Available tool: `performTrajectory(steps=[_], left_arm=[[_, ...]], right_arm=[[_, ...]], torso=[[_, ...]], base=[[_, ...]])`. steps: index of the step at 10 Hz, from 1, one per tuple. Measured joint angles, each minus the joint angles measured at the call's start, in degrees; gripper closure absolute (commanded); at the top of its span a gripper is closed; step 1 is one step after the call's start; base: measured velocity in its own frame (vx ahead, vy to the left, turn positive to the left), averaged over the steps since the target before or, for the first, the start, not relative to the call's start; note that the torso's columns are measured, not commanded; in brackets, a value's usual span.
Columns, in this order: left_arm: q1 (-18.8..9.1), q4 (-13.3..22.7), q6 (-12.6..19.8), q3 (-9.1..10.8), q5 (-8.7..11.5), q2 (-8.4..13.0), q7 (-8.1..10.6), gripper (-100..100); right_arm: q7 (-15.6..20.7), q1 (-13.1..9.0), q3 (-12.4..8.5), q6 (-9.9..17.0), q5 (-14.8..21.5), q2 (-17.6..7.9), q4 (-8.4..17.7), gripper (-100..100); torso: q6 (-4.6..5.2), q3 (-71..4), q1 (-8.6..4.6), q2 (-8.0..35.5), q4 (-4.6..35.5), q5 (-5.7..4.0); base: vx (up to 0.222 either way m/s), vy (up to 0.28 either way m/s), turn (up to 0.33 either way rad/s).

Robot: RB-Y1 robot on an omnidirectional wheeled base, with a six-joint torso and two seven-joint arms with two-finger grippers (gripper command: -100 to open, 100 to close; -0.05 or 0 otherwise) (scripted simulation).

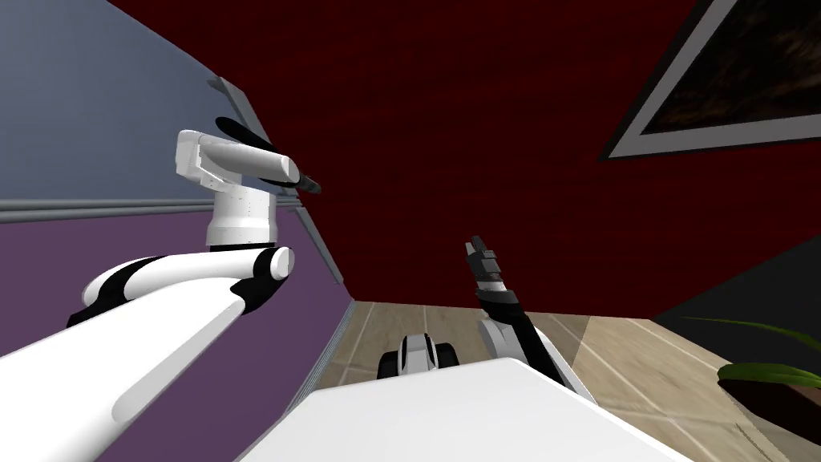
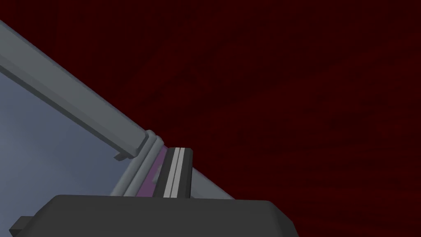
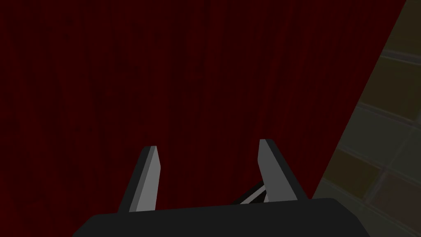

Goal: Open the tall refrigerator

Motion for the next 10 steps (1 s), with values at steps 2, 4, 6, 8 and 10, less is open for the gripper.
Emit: performTrajectory(steps=[2,4,6,8,10], left_arm=[[-1.1,0.0,-0.2,-0.46,1.9,-1.3,-0.89,100],[-1.6,0.0,0.1,-0.39,2.3,-1.2,-0.96,-100],[-2.1,-0.4,0.9,-0.15,2.9,-0.9,-0.84,-100],[-2.9,-0.2,1.5,0.11,3.6,-0.5,-0.84,-100],[-3.8,0.2,1.9,0.25,4.3,-0.2,-0.79,-100]], right_arm=[[0.0,0.0,0.0,0.0,0.0,0.0,0.0,0],[0.0,0.0,0.0,0.0,0.0,0.0,0.0,0],[0.0,0.1,0.0,0.0,0.0,0.0,0.0,0],[0.0,0.1,0.0,0.0,0.0,0.0,0.0,0],[0.0,0.0,0.0,0.0,0.0,0.0,0.0,0]], torso=[[-0.01,0.1,-0.01,0.2,0.1,-0.02],[-0.04,-0.3,0.74,-0.5,-0.2,0.21],[-0.02,-0.2,0.43,-0.2,-0.1,0.15],[0.00,0.2,-0.03,0.3,0.1,-0.03],[-0.01,0.3,-0.10,0.4,0.1,-0.05]], base=[[-0.214,-0.087,-0.066],[0.061,0.152,-0.024],[0.111,0.204,-0.018],[0.101,0.221,-0.023],[0.074,0.195,-0.021]])
